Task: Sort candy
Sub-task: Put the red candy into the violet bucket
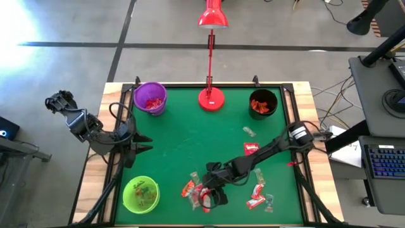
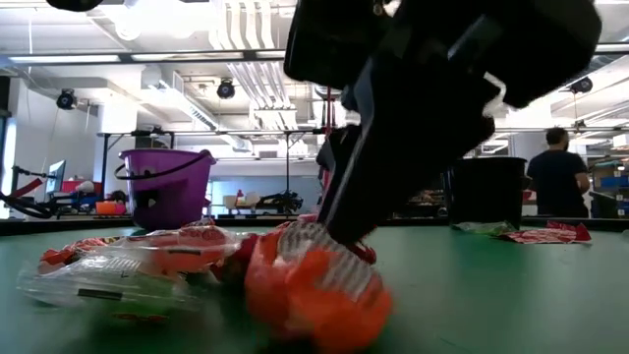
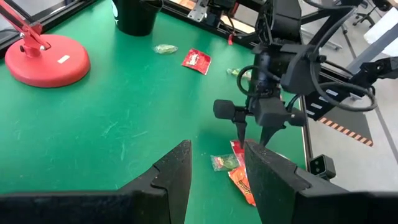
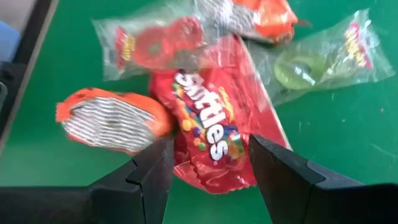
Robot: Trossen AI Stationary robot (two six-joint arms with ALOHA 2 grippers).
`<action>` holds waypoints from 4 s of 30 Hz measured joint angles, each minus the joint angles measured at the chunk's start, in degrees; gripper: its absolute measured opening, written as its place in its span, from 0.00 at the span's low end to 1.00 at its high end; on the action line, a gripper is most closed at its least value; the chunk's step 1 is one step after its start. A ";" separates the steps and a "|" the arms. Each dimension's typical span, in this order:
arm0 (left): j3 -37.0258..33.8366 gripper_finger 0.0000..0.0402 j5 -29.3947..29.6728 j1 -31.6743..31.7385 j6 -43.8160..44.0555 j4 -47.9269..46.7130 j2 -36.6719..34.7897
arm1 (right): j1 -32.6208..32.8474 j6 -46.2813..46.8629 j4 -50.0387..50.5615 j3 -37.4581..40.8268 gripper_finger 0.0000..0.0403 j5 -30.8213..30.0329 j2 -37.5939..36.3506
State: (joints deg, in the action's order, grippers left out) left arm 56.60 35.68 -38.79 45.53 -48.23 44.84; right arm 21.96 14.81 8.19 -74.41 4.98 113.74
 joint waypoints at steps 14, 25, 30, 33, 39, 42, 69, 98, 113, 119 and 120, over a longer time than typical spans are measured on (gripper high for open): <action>0.00 0.32 -0.04 -0.02 -0.01 -0.02 0.02 | -1.44 4.61 -0.05 -0.24 0.23 0.52 2.42; 0.00 0.32 -0.70 -0.01 1.01 -0.04 0.04 | -1.05 11.74 8.17 -0.11 0.08 6.84 -2.27; 0.00 0.32 -0.76 0.00 1.06 -0.04 0.24 | -0.59 14.10 15.79 -0.20 0.07 1.05 -7.31; 0.00 0.32 -0.74 0.00 1.06 -0.01 0.44 | -0.57 16.09 23.40 -0.20 0.07 -4.06 -9.84; 0.00 0.32 -0.70 -0.02 1.06 -0.02 0.89 | -0.73 21.27 39.19 -0.20 0.07 -15.84 -15.57; 0.00 0.32 -0.35 0.00 1.03 -0.02 1.07 | -1.50 24.06 45.75 -0.20 0.07 -20.23 -18.55; -0.01 0.32 44.94 6.09 -11.76 -1.48 -0.02 | -33.38 27.73 63.65 -0.20 0.07 -39.68 -41.57; -0.04 0.32 46.03 32.21 -17.87 0.66 -1.96 | -54.30 23.35 59.83 0.02 0.07 -34.18 -42.34; -0.07 0.32 27.57 40.76 -17.80 0.68 -2.59 | -53.86 14.00 25.87 -0.14 0.07 -12.33 -32.20; -0.06 0.32 14.05 46.34 -14.76 0.69 -3.36 | -52.37 10.68 17.50 -6.90 0.07 -5.41 -24.54; -0.07 0.32 10.93 47.78 -13.87 0.71 -3.49 | -52.05 9.98 17.50 -8.72 0.07 -4.62 -23.22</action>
State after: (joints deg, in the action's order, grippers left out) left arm 56.53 46.61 8.99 31.66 -47.52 41.35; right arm -30.09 24.79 25.69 -83.13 0.36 90.52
